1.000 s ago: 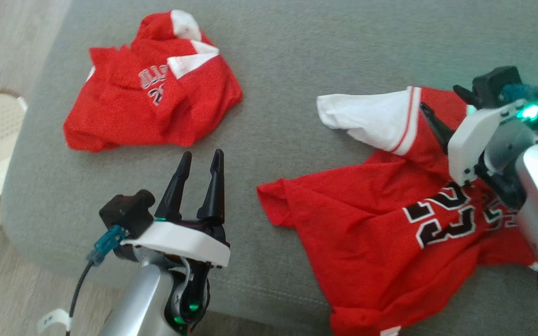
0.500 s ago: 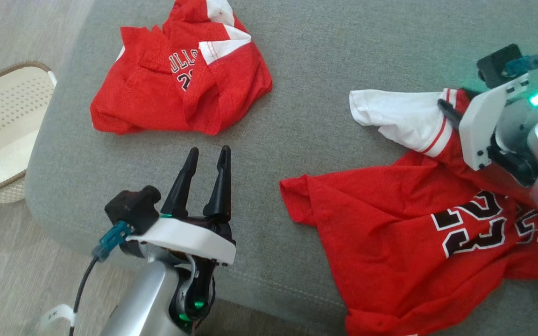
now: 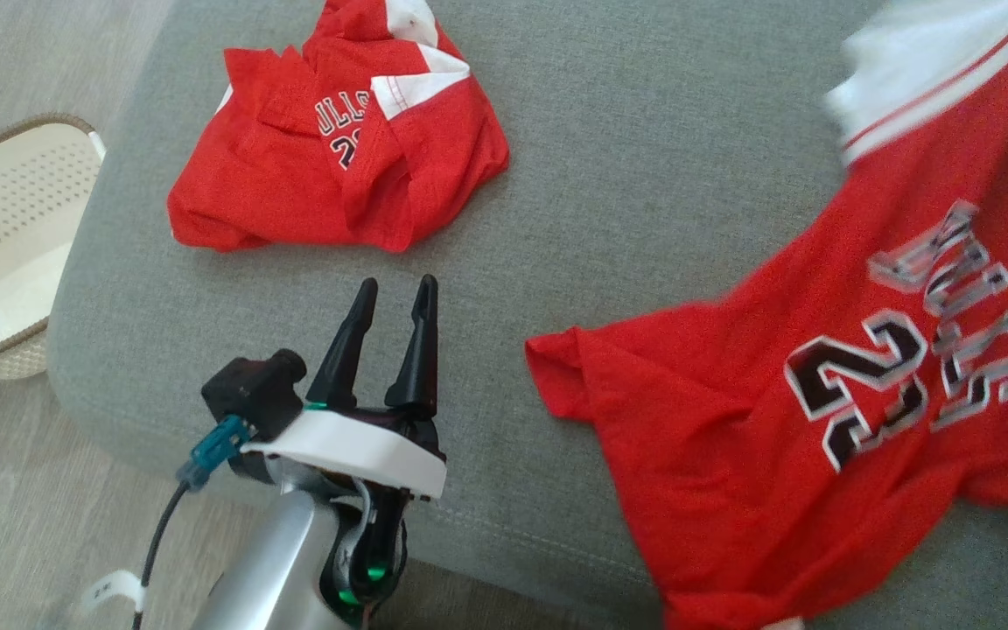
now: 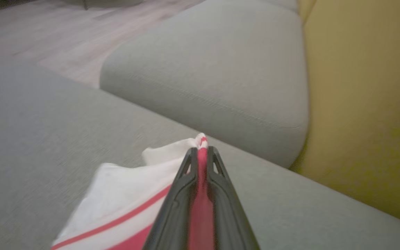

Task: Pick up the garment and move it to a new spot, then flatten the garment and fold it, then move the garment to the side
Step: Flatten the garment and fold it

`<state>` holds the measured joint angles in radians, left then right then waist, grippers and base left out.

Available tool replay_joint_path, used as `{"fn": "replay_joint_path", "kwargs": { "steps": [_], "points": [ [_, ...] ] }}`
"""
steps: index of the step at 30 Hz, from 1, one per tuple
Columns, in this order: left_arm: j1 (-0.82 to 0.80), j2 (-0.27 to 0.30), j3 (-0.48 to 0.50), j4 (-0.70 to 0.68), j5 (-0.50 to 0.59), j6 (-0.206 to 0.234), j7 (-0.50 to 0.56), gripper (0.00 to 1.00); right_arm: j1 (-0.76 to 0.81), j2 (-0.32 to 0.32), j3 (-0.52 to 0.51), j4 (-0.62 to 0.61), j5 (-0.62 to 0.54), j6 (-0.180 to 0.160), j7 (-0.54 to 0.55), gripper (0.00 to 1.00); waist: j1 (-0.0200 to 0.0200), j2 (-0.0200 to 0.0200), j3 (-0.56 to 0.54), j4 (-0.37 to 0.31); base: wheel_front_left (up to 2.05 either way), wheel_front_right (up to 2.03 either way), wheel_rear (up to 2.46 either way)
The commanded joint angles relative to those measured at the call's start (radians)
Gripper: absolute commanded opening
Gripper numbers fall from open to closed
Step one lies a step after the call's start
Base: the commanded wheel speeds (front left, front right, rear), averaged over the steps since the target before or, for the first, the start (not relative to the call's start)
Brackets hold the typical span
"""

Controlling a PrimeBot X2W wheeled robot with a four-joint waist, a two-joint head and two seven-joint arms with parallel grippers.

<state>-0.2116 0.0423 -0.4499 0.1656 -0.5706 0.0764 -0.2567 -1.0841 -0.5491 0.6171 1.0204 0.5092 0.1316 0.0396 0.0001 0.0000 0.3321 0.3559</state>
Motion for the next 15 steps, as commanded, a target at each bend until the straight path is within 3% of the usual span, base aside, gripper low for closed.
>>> {"fn": "replay_joint_path", "kwargs": {
  "steps": [1,6,10,11,12,15],
  "points": [
    [-0.023,0.008,0.021,-0.034,-0.005,0.004,-0.005,1.0,-0.061,-0.015,-0.062,0.061,-0.05,-0.001,-0.079,0.0,-0.0001,0.0,-0.001,0.004,0.0,0.0,0.0],
    [-0.025,0.008,0.01,-0.035,-0.008,0.005,-0.005,1.0,-0.176,-0.035,-0.209,0.224,-0.144,-0.001,-0.232,0.0,-0.0001,0.0,-0.002,0.012,0.0,0.0,0.0],
    [-0.025,0.008,0.002,-0.04,-0.017,0.008,-0.005,1.0,-0.221,-0.063,-0.326,0.264,-0.239,-0.001,-0.277,0.0,-0.0001,0.0,0.002,0.021,0.0,0.0,0.0],
    [-0.025,0.008,0.002,-0.04,-0.018,0.009,-0.005,1.0,-0.215,-0.062,-0.346,0.267,-0.264,-0.001,-0.275,0.44,-0.0001,0.0,0.003,0.022,0.0,0.0,0.0],
    [-0.025,0.008,0.003,-0.04,-0.02,0.01,-0.005,1.0,-0.204,-0.057,-0.363,0.268,-0.289,-0.001,-0.257,1.0,-0.0001,0.0,0.002,0.021,0.0,0.0,0.0],
    [-0.025,0.008,0.007,-0.041,-0.024,0.015,-0.005,1.0,-0.163,-0.041,-0.418,0.27,-0.355,-0.001,-0.201,1.0,-0.0001,0.0,0.001,0.014,0.0,0.0,0.0]
  ]
}}
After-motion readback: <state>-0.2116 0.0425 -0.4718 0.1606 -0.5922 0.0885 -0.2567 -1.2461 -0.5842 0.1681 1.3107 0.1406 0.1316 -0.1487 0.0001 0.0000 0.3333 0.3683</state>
